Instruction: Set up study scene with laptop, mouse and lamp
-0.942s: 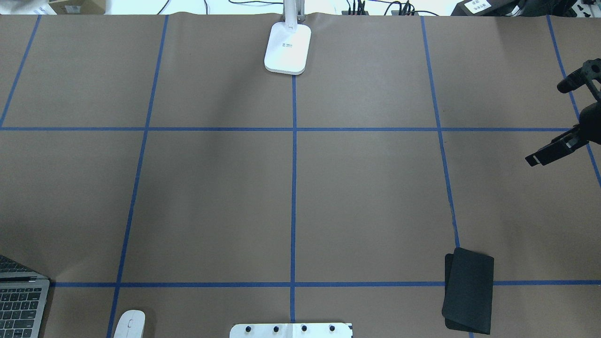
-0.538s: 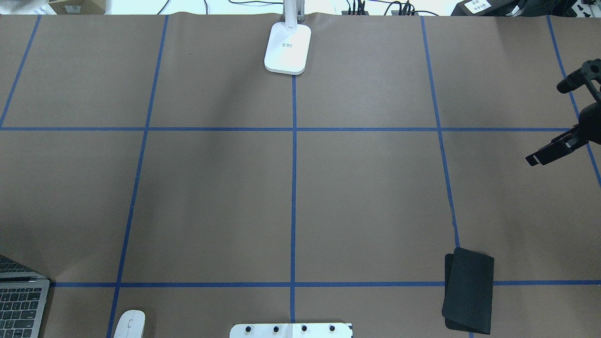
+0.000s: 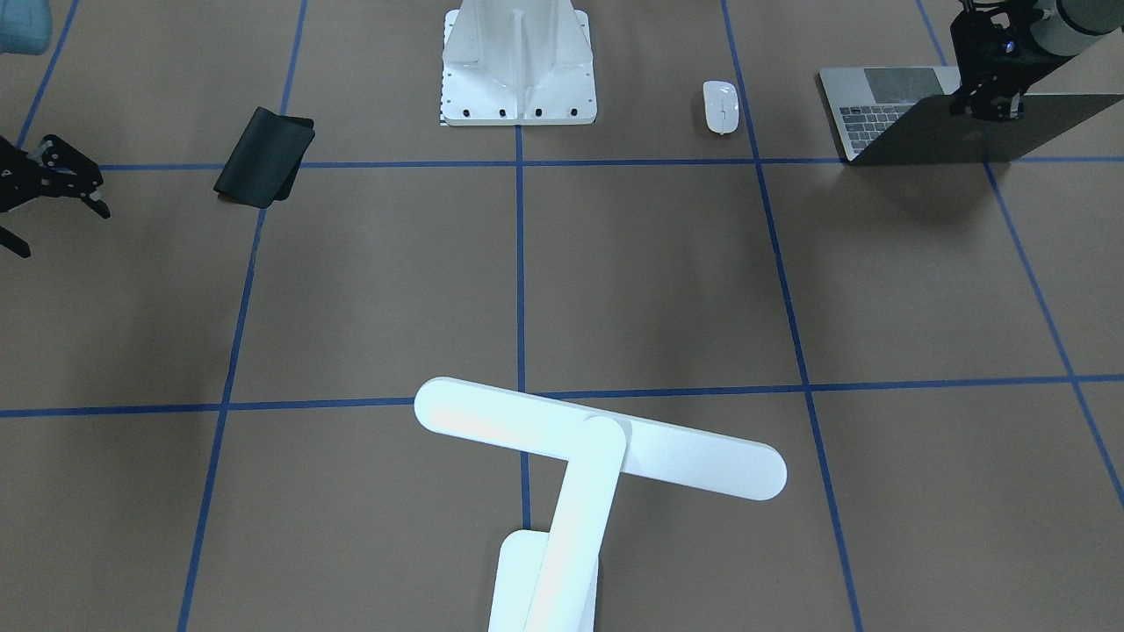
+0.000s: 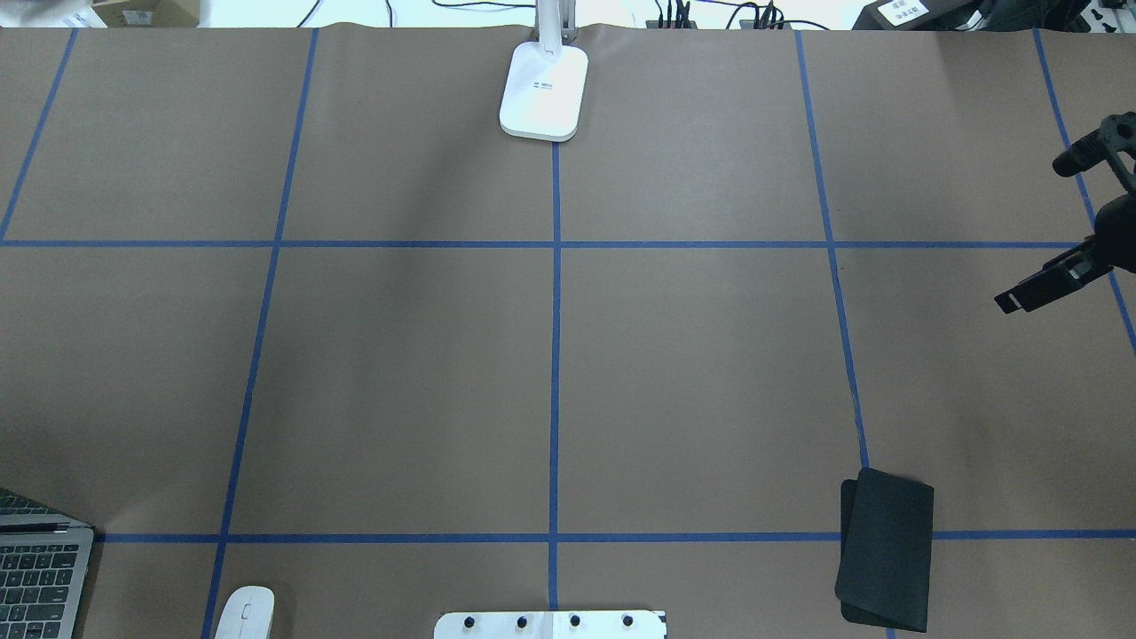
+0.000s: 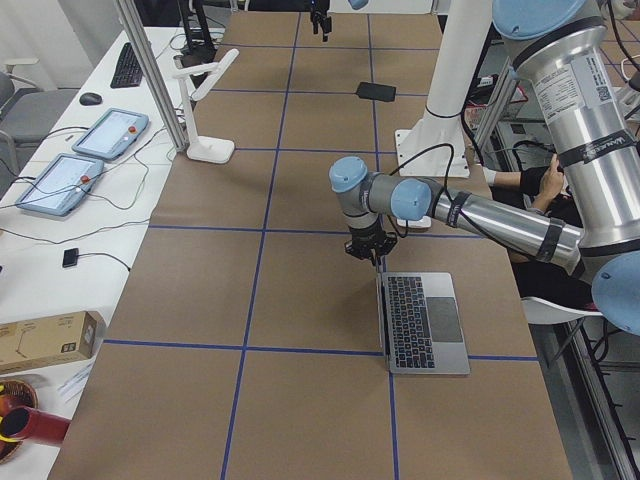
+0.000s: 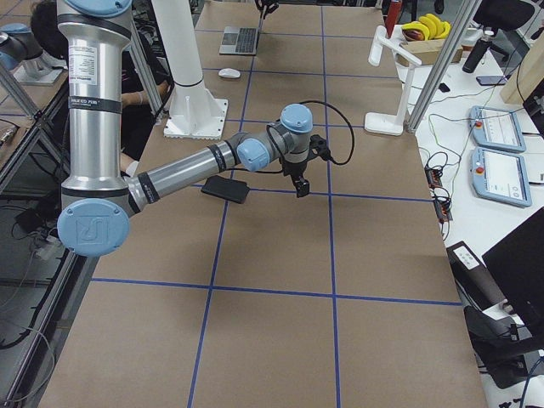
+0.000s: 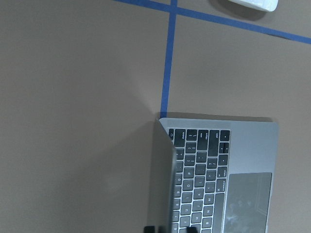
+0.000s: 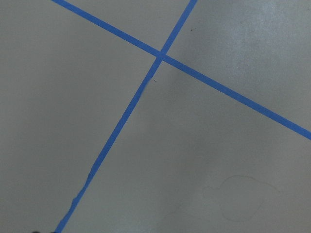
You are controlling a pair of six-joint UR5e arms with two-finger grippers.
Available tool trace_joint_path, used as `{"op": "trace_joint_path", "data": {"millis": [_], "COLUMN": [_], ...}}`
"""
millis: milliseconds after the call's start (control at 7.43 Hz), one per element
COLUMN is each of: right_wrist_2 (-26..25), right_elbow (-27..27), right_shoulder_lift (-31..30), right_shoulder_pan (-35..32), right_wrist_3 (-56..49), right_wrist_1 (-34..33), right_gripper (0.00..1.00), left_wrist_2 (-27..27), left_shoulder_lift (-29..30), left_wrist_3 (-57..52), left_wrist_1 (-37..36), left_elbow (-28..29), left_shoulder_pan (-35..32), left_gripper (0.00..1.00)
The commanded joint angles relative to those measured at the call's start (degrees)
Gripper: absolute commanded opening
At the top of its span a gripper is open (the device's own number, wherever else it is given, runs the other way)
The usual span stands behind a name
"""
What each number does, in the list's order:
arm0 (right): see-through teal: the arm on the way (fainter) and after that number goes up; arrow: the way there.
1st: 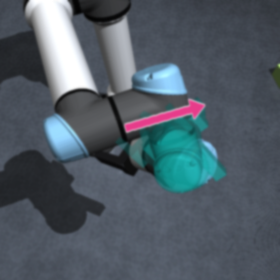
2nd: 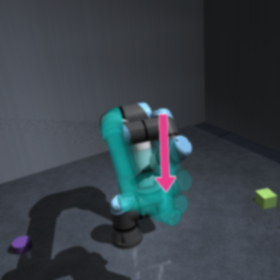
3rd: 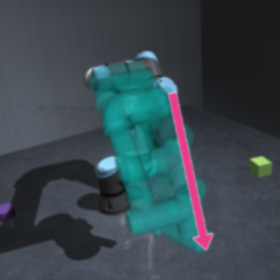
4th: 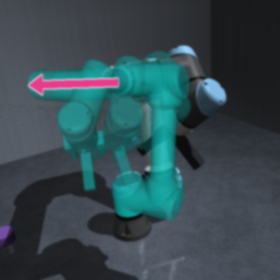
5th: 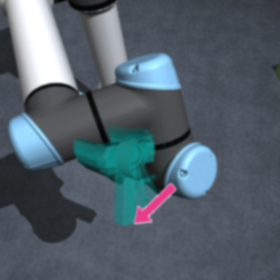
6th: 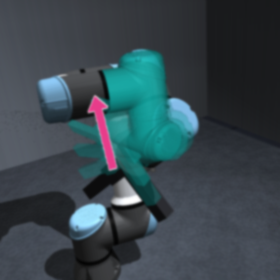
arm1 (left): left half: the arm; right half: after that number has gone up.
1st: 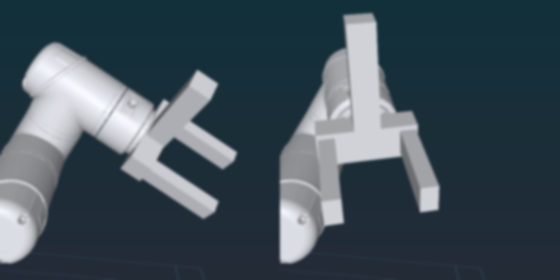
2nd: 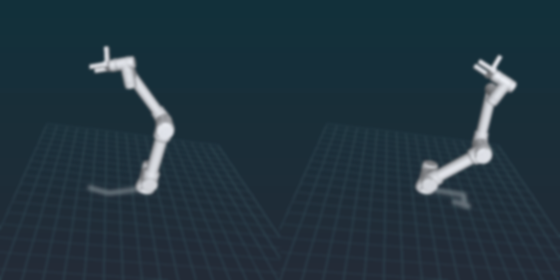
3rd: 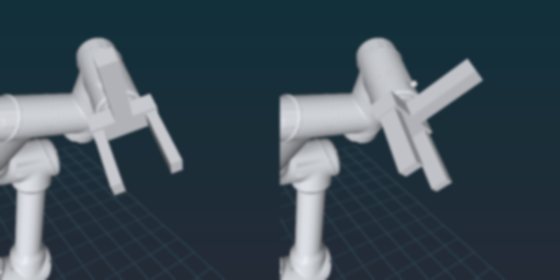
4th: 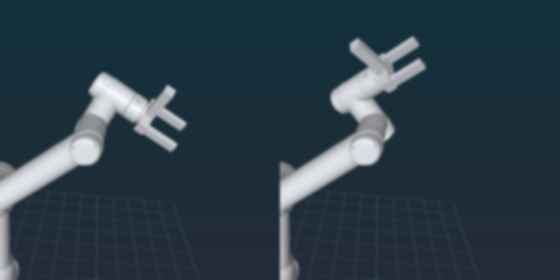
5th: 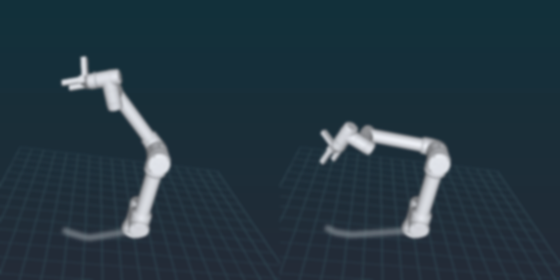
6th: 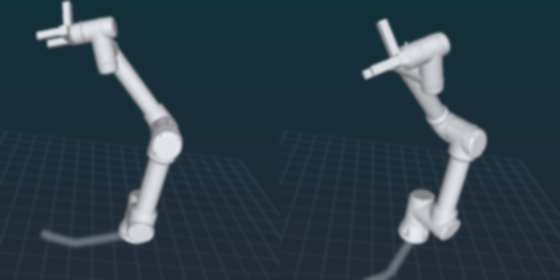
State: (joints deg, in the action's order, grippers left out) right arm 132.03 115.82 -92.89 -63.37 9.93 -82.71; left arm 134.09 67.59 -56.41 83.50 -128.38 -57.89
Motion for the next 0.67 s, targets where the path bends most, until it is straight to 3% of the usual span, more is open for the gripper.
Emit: {"op": "trace_joint_path", "data": {"millis": [0, 269, 538], "right_wrist_2": [-0.02, -0.02, -0.02], "right_elbow": [-0.07, -0.15, -0.68], "right_shoulder_lift": [-0.01, 0.07, 0.42], "right_shoulder_pan": [0.0, 0.09, 0.09], "right_wrist_3": [0.0, -0.09, -0.26], "right_wrist_1": [0.0, 0.0, 0.0], "right_gripper": [1.0, 1.0, 1.0], "left_wrist_2": [0.12, 0.12, 0.12], "left_shoulder_lift": [-0.09, -1.5, -1.5], "left_wrist_3": [-0.11, -0.11, -0.11], "left_wrist_1": [0.0, -0.09, 0.0], "left_elbow": [-1.6, -2.58, -1.52], "left_shoulder_pan": [-1.26, -2.84, -2.85], "left_gripper": [0.19, 0.13, 0.13]}}
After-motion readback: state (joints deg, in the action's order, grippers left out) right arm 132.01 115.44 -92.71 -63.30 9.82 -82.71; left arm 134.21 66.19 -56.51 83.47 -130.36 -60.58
